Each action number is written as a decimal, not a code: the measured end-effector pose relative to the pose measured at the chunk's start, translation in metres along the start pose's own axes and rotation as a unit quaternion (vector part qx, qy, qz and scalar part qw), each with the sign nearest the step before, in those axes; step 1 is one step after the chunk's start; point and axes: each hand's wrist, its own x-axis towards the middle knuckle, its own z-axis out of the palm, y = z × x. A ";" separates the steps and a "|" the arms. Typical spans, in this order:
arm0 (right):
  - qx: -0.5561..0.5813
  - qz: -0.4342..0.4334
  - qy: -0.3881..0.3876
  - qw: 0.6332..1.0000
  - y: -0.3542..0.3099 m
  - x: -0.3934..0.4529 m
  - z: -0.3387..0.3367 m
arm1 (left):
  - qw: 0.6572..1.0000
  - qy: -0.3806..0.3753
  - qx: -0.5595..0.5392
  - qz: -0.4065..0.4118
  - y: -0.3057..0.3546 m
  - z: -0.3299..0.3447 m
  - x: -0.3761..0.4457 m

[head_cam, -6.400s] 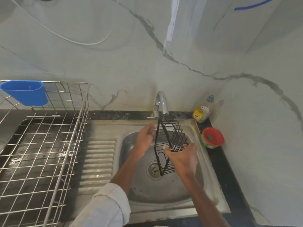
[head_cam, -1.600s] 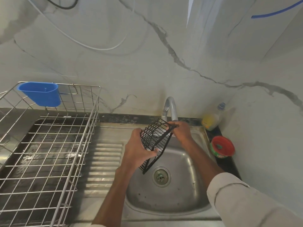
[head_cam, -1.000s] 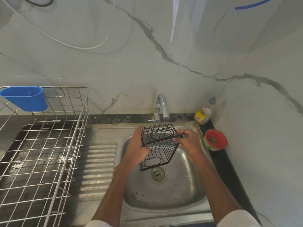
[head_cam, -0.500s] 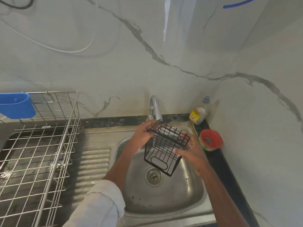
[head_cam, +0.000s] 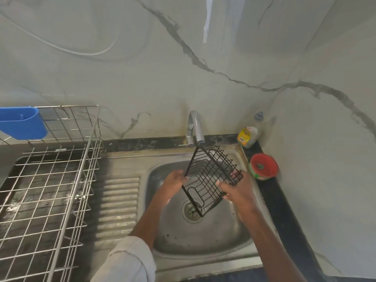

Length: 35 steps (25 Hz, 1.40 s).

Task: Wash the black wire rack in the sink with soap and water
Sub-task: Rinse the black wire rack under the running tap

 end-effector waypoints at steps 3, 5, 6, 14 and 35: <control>0.096 -0.023 -0.061 0.993 0.015 -0.014 -0.018 | 0.989 0.018 -0.109 -0.100 -0.019 0.003 0.006; 0.128 -0.049 -0.088 0.987 0.022 -0.025 -0.029 | 0.978 0.016 -0.163 -0.129 -0.015 0.008 0.012; 0.146 -0.052 -0.102 0.983 0.023 -0.030 -0.033 | 0.979 0.015 -0.162 -0.126 -0.011 0.011 0.016; 0.201 -0.094 -0.007 0.975 0.030 -0.022 -0.044 | 0.976 0.108 -0.189 -0.003 0.027 0.025 0.023; 0.150 0.199 -0.055 0.967 0.001 0.033 -0.007 | 0.867 0.220 -0.447 -0.018 -0.016 -0.032 -0.111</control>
